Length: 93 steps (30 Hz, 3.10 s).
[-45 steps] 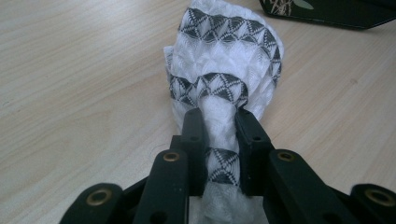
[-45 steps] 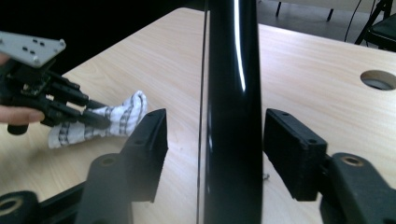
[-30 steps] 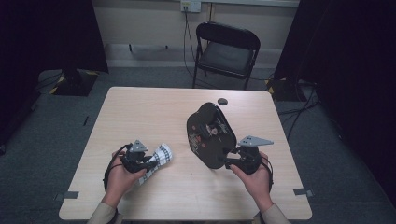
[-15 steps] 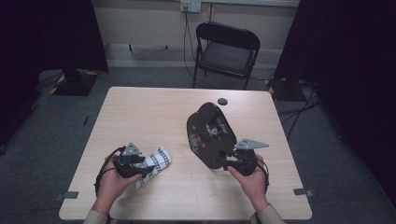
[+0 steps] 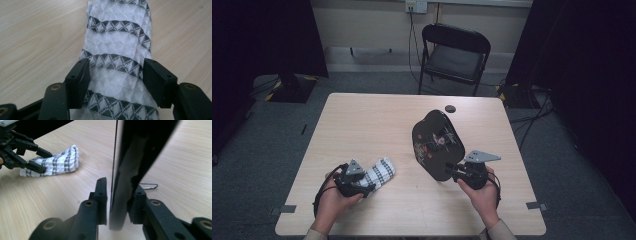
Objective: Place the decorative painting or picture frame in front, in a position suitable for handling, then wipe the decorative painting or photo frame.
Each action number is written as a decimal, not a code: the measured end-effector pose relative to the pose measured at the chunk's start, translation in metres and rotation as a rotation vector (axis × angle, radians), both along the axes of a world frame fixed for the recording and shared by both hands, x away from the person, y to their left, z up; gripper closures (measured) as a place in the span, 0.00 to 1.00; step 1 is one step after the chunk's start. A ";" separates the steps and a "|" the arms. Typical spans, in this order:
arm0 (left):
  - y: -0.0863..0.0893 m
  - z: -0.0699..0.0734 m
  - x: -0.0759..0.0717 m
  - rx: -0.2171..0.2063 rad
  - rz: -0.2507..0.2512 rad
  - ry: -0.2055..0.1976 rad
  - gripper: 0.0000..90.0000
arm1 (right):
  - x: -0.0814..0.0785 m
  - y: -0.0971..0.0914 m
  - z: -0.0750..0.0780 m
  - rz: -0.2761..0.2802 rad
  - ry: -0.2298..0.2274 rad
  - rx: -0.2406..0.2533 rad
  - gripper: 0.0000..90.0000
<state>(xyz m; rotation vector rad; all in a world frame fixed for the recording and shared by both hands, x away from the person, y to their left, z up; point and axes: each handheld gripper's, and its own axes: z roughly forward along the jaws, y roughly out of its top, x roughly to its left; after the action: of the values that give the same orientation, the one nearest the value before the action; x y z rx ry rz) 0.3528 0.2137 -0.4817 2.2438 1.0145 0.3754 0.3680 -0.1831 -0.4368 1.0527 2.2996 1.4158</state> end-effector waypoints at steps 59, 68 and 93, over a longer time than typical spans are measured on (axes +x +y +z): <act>-0.078 0.117 0.064 -0.217 -0.037 -0.088 0.85 | -0.001 -0.001 -0.002 -0.042 0.024 0.017 0.87; -0.084 0.091 0.071 -0.174 -0.033 -0.024 0.85 | 0.000 0.001 -0.001 -0.038 0.026 0.007 0.87; -0.095 0.012 0.069 -0.008 -0.040 0.135 0.83 | 0.001 0.002 0.000 -0.038 0.032 -0.005 0.87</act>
<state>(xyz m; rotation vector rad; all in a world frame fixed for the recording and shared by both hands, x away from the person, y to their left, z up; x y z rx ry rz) 0.4214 0.1190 -0.4694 2.3040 1.0364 0.2047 0.3688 -0.1813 -0.4366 1.1195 2.2910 1.3877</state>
